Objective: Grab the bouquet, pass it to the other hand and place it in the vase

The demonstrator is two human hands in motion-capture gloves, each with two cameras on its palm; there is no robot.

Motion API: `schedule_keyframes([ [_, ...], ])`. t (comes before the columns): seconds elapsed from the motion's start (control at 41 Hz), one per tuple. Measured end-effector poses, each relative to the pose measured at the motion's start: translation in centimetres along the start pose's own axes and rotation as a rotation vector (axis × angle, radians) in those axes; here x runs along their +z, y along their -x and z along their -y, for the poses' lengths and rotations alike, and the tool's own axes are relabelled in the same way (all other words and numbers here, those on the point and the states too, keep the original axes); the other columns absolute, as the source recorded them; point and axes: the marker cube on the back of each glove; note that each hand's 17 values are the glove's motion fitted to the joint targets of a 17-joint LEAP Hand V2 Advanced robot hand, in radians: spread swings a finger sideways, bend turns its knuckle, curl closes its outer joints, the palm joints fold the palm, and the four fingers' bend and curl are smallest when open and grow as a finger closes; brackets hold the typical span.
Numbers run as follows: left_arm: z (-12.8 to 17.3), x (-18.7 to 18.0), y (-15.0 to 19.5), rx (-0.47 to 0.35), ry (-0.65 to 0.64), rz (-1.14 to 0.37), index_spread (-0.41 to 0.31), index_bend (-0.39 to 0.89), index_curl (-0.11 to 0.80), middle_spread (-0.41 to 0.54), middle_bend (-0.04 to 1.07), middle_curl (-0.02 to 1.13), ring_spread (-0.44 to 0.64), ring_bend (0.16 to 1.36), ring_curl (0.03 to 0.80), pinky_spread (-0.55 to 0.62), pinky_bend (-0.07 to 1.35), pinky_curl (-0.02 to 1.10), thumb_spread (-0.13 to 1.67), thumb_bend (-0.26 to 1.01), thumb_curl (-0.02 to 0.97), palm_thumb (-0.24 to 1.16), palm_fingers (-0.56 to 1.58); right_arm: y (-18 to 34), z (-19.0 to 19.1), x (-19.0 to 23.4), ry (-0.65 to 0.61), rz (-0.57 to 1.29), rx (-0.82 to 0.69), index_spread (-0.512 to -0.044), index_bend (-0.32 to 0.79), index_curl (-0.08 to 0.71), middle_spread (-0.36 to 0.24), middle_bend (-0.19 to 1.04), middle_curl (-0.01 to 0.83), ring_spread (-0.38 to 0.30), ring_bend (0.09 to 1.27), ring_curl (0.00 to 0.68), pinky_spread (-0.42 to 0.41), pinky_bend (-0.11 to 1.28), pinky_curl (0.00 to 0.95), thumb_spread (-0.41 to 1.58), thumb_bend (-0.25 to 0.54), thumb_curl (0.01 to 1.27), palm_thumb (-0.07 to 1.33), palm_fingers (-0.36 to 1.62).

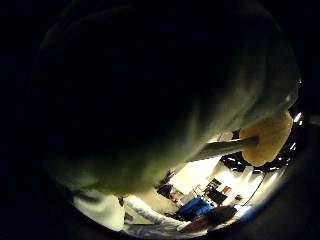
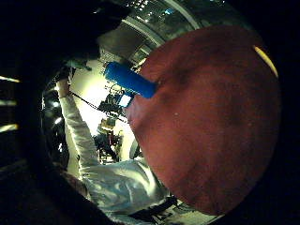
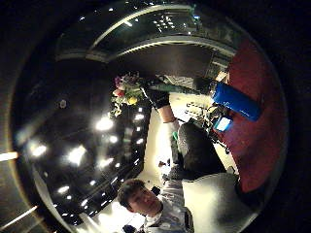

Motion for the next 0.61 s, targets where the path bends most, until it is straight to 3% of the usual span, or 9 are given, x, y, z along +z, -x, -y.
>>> schedule_keyframes([
  [0.195,1.4,0.7,1.8,-0.012,-0.034,0.005,-0.344,0.23,0.564,-0.351,0.74,0.57,-0.39,0.77,0.476,-0.4,0.63,0.45,0.27,-0.03,0.788,0.9,1.34,-0.5,0.0,-0.6,-0.015,-0.038,0.018,-0.417,0.13,0.246,-0.118,0.19,0.339,0.022,0.44,0.297,0.261,0.63,0.345,1.01,-0.027,0.43,0.56,0.25],
  [0.317,1.7,1.2,3.2,-0.014,-0.032,0.0,-0.343,0.22,0.575,-0.351,0.74,0.57,-0.38,0.76,0.476,-0.41,0.63,0.45,0.27,-0.03,0.797,0.9,1.34,-1.0,0.5,-1.8,-0.009,-0.158,-0.121,-0.418,0.13,0.241,-0.105,0.19,0.338,0.019,0.44,0.296,0.261,0.61,0.341,1.01,-0.028,0.43,0.56,0.25],
  [0.415,1.4,1.2,3.8,-0.033,-0.02,0.003,-0.342,0.21,0.581,-0.351,0.74,0.57,-0.38,0.75,0.476,-0.4,0.63,0.45,0.27,-0.03,0.8,0.9,1.34,-0.7,-0.4,-1.5,-0.019,-0.037,-0.013,-0.418,0.13,0.237,-0.101,0.19,0.336,0.017,0.43,0.295,0.261,0.61,0.34,1.01,-0.027,0.43,0.56,0.26],
  [0.61,2.1,1.0,5.5,-0.039,-0.034,0.014,-0.334,0.19,0.592,-0.35,0.73,0.57,-0.38,0.74,0.475,-0.4,0.62,0.44,0.28,-0.03,0.81,0.9,1.33,-2.0,-0.7,-2.1,-0.034,-0.031,0.028,-0.412,0.13,0.232,-0.097,0.19,0.333,0.01,0.44,0.298,0.26,0.59,0.335,1.01,-0.026,0.42,0.57,0.27],
])
